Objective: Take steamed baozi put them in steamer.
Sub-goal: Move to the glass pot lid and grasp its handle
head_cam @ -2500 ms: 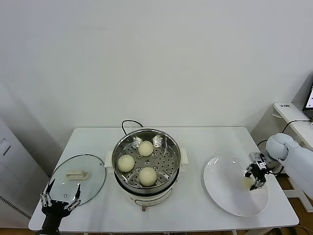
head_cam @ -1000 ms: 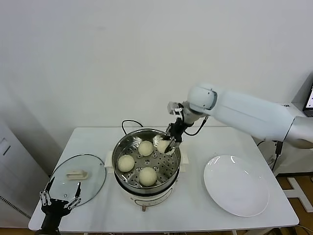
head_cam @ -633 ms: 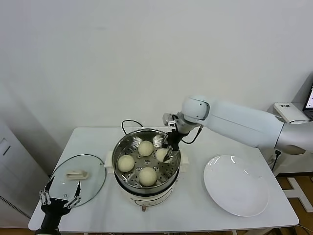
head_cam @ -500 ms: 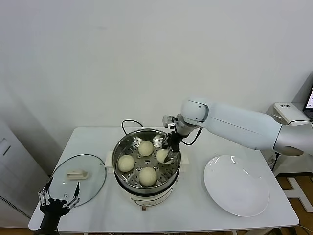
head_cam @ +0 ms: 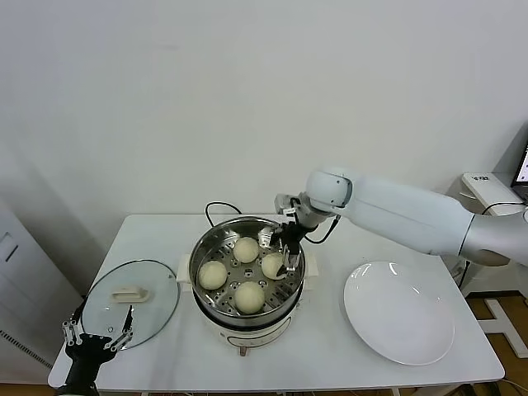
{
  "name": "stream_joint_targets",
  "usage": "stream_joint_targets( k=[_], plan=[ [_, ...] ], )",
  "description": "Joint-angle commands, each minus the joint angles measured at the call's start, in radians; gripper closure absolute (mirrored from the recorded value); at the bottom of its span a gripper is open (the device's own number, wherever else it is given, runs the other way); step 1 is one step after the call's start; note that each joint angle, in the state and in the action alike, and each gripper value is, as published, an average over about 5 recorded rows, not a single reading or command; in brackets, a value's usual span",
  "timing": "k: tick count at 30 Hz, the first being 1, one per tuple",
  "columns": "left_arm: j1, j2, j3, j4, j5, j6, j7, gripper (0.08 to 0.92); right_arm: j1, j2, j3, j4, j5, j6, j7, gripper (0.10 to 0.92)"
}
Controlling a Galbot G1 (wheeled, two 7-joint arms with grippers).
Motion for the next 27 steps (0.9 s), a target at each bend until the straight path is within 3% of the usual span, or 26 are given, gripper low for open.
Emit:
stream_joint_targets(
  k=[1,6,14,20,27],
  plan=[
    [-0.001,-0.049,0.000,-0.004,-0.002,0.000,-0.001,0.177,-0.059,-0.058,0.253,-0.065,0.258,0.148,0.273,0.203],
    [-0.009,-0.049,0.008,-0.009,0.001,0.004,-0.004,0.177,-0.284,-0.112,0.515,-0.083,0.507,0.375,0.763,0.203],
    [-0.017,-0.049,0.039,-0.005,0.026,0.001,-0.017,0.177,-0.824,-0.229,1.007,0.032,0.470,0.584,1.085,0.203],
    [-0.027,-0.049,0.061,-0.001,0.048,-0.001,-0.022,0.177,-1.317,-0.222,1.401,0.215,0.367,0.566,1.108,0.203],
    [-0.032,-0.049,0.070,-0.007,0.075,0.002,-0.024,0.177,-1.781,-0.023,1.766,0.428,0.127,0.544,0.985,0.203]
  ],
)
